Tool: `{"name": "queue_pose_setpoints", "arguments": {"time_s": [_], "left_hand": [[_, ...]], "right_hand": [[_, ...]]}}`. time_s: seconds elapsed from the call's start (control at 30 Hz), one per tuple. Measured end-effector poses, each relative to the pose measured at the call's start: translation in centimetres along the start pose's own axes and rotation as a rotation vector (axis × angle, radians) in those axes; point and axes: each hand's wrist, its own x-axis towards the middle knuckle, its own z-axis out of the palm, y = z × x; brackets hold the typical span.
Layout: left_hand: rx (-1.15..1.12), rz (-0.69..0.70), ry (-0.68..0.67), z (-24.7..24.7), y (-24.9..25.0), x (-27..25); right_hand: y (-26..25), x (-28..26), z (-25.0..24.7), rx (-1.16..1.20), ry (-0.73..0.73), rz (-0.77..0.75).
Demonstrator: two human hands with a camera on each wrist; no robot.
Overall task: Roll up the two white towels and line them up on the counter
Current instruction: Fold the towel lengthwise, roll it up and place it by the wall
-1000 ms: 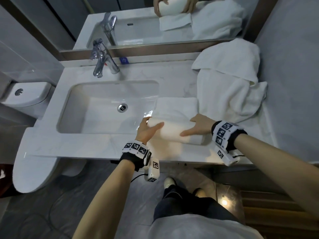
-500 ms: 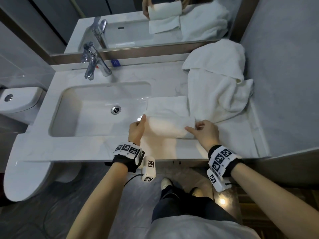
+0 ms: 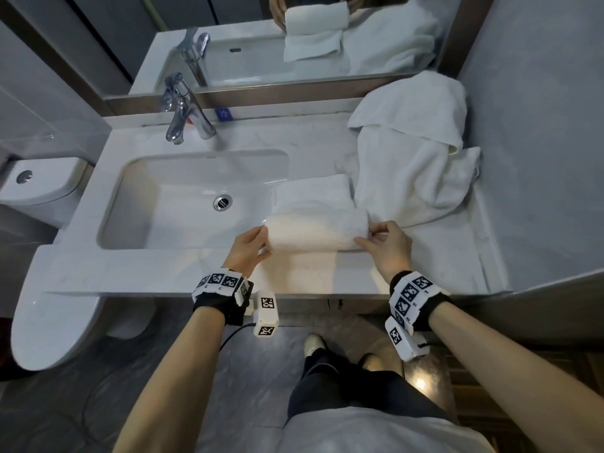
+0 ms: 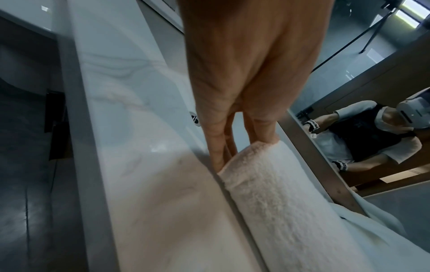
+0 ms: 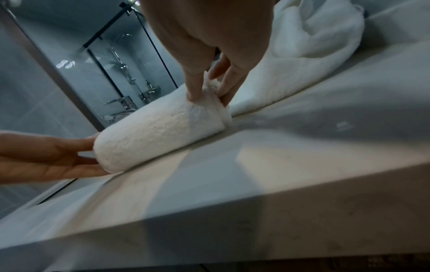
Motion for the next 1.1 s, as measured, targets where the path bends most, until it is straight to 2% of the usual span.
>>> {"name": "queue_pose_setpoints", "arguments": {"time_s": [0.1, 0.27, 0.43, 0.7, 0.9, 1.1], "left_hand": [[-0.028, -0.002, 0.034, 0.0, -0.2, -0.2], [-0.044, -0.008, 0.05, 0.0, -0.3, -0.4], [-0.037, 0.012, 0.02, -0.4, -0.2, -0.7], [0.038, 0.023, 0.142, -0.1, 0.1, -0.3], [0.123, 0.024, 0.0, -0.6, 0.0, -0.4], [0.375, -0.016, 0.047, 0.0, -0.3, 0.8]], "right_hand": [[0.2, 0.0, 0.1, 0.028, -0.002, 0.008], [0.2, 0.5, 0.0, -0.122, -0.06, -0.016], [0.2, 1.0, -0.3, -0.176, -0.168, -0.059], [-1.0, 1.7, -1.4, -0.138, -0.366, -0.084], [-1.5, 2.0, -1.8, -0.061, -0.558, -0.028], [-1.1, 2.2, -1.5, -0.125, -0.429, -0.043]]}}
